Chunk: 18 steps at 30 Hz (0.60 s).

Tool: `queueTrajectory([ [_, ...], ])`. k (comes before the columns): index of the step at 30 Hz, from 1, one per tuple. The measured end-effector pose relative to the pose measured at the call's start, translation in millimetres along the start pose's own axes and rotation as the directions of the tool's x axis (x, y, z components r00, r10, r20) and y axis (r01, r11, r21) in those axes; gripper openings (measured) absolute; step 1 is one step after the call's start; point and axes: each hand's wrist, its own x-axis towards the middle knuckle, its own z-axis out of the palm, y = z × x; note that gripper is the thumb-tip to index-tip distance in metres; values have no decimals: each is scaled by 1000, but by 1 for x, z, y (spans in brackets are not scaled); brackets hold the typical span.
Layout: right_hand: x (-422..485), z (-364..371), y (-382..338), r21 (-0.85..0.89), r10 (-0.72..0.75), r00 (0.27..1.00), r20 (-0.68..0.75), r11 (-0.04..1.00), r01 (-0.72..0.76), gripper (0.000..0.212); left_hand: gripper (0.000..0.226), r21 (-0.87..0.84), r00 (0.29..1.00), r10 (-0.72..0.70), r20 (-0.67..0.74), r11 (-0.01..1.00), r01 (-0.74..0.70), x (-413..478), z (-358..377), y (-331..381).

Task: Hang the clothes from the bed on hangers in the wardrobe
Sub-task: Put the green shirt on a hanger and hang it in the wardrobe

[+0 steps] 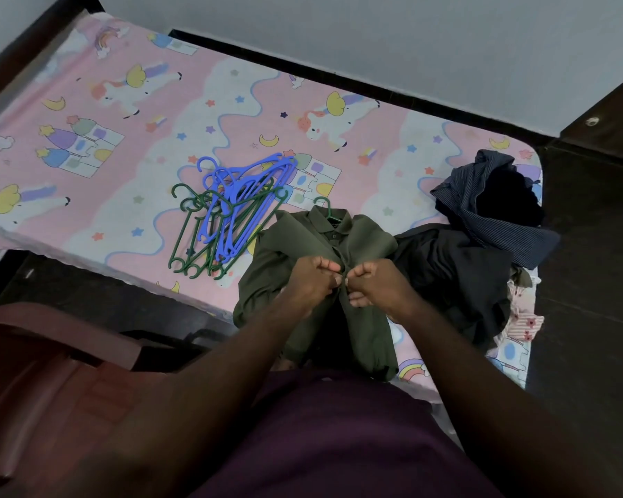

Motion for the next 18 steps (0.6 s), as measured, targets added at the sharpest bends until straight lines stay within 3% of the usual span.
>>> queueTrajectory([
  [7, 1, 8, 3, -77, 9, 1000, -6, 997, -9, 6, 17, -53, 995, -82, -50, 995, 79, -2, -2, -8],
  [13, 4, 11, 8, -107, 13, 1000, -14, 994, -15, 5, 15, -81, 993, -114, -11, 990, 113, -2, -1, -11],
  [18, 9, 11, 11, -286, -25, 998, -62, 958, 6, 12, 12, -17, 996, -91, 12, 996, 92, -1, 2, -9],
])
